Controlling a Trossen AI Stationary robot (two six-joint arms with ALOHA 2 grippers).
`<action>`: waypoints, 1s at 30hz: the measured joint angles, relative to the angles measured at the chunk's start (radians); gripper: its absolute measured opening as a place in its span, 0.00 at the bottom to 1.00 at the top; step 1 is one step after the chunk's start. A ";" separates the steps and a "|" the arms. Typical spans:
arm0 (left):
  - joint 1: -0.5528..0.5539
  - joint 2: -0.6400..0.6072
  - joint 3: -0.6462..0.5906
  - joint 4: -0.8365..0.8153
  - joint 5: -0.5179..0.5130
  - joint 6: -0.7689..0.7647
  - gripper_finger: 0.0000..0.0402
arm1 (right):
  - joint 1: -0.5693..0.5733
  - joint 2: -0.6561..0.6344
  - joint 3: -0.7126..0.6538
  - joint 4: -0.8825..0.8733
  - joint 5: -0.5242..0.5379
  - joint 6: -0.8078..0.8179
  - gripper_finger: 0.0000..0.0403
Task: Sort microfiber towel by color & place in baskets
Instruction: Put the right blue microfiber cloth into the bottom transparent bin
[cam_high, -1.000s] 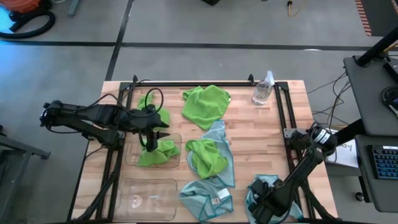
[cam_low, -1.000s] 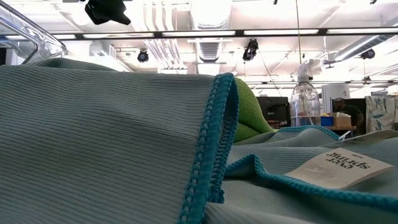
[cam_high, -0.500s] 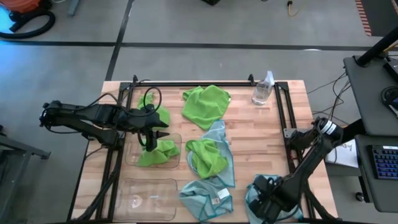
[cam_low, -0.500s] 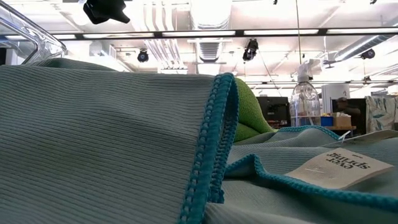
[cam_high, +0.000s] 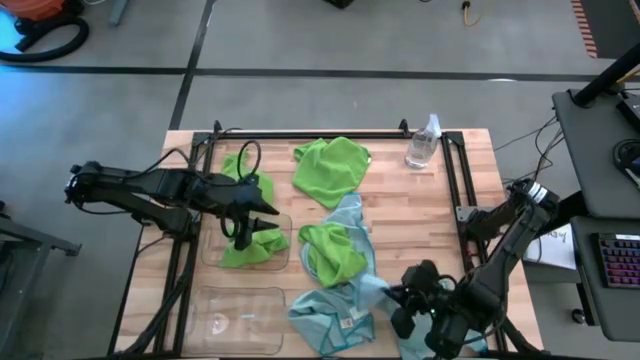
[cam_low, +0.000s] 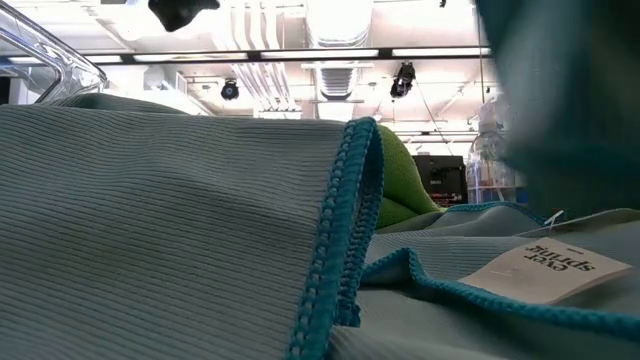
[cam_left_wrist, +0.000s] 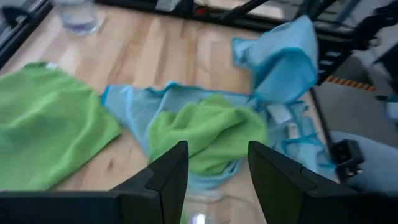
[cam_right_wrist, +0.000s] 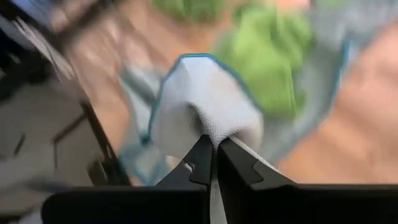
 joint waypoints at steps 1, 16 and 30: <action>0.000 0.004 0.000 0.020 0.005 0.009 0.38 | -0.006 0.002 0.016 0.001 0.038 -0.032 0.02; -0.044 0.173 0.000 0.366 0.153 0.073 0.38 | -0.174 0.025 0.067 0.070 0.247 -0.352 0.02; -0.044 0.256 0.000 0.464 0.152 0.170 0.38 | -0.268 0.028 0.067 0.400 0.251 -0.781 0.02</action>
